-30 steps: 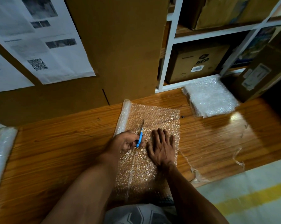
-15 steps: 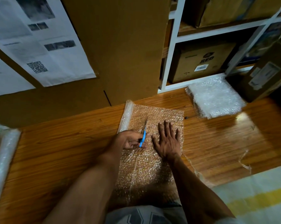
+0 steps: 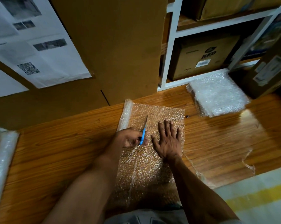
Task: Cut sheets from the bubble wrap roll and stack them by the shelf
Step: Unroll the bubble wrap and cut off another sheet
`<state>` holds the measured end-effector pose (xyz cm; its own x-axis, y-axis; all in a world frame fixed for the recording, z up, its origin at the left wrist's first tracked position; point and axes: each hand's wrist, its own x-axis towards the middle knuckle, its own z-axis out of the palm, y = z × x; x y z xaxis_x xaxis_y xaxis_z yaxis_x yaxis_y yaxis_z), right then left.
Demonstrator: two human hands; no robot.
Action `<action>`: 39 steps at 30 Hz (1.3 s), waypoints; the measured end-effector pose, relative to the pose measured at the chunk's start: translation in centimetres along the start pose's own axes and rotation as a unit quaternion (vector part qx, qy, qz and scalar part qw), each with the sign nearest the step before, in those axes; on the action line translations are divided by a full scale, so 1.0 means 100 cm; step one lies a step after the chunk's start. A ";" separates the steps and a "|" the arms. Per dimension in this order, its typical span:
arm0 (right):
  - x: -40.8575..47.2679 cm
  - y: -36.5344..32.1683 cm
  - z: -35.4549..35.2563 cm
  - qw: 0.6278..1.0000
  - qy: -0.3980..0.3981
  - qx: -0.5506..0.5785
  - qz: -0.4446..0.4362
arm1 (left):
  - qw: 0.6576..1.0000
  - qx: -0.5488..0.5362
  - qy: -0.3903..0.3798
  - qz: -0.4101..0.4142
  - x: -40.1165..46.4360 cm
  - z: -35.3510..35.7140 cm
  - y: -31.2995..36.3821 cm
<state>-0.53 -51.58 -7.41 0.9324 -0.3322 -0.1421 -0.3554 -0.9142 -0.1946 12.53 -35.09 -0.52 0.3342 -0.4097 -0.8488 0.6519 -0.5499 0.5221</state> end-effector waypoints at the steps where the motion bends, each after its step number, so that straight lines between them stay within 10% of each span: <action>1: 0.000 0.000 0.000 1.000 -0.002 -0.002 -0.001 | 1.000 0.003 -0.010 -0.006 0.003 -0.003 0.001; 39: 0.006 0.000 0.000 1.000 -0.001 -0.001 0.010 | 0.999 0.032 -0.010 -0.002 0.036 -0.011 0.058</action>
<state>0.06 -51.79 -7.52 0.9249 -0.3501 -0.1484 -0.3740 -0.9080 -0.1891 18.29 -38.98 -0.66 0.3183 -0.4209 -0.8494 0.6086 -0.5963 0.5235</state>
